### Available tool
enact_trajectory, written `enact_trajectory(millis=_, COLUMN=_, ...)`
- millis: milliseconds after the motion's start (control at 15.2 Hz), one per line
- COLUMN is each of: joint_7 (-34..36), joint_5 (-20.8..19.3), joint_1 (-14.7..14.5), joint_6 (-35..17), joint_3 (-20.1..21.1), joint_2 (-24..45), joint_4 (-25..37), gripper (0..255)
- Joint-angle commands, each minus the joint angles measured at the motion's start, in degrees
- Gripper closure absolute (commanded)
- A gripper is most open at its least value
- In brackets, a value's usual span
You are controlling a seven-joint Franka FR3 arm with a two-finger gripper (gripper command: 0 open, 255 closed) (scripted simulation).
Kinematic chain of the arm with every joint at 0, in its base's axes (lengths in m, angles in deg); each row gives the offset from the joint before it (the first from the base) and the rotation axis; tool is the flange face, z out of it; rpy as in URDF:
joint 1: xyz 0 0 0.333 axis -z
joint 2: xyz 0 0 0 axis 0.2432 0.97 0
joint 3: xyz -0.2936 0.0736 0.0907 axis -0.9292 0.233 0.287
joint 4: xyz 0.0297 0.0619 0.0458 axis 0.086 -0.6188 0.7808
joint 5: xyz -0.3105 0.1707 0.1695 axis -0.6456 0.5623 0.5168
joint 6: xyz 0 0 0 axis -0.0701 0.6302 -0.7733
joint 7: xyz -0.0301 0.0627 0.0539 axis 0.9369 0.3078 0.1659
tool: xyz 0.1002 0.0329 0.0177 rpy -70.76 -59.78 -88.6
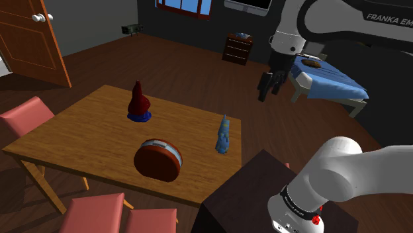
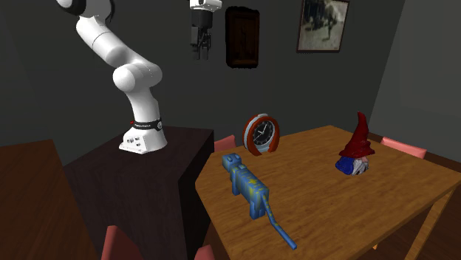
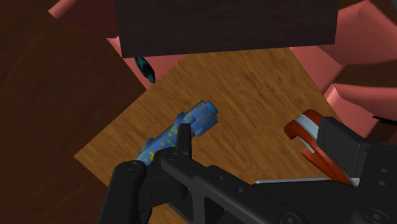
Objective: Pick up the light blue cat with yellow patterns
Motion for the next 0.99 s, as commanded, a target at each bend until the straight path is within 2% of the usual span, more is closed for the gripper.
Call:
enact_trajectory(millis=0, joint_7=0.00, joint_5=0.00, joint_1=0.00, joint_6=0.00, joint_3=0.00, joint_2=0.00, joint_4=0.00, gripper=0)
enact_trajectory(millis=462, joint_7=6.44, joint_5=0.16, joint_1=3.18, joint_6=-15.03, joint_3=-0.67, joint_2=9.21, joint_4=-5.08, gripper=0)
enact_trajectory(millis=924, joint_7=12.42, joint_5=0.24, joint_1=6.20, joint_6=-29.71, joint_3=-1.74, joint_2=21.84, joint_4=-6.32, gripper=0)
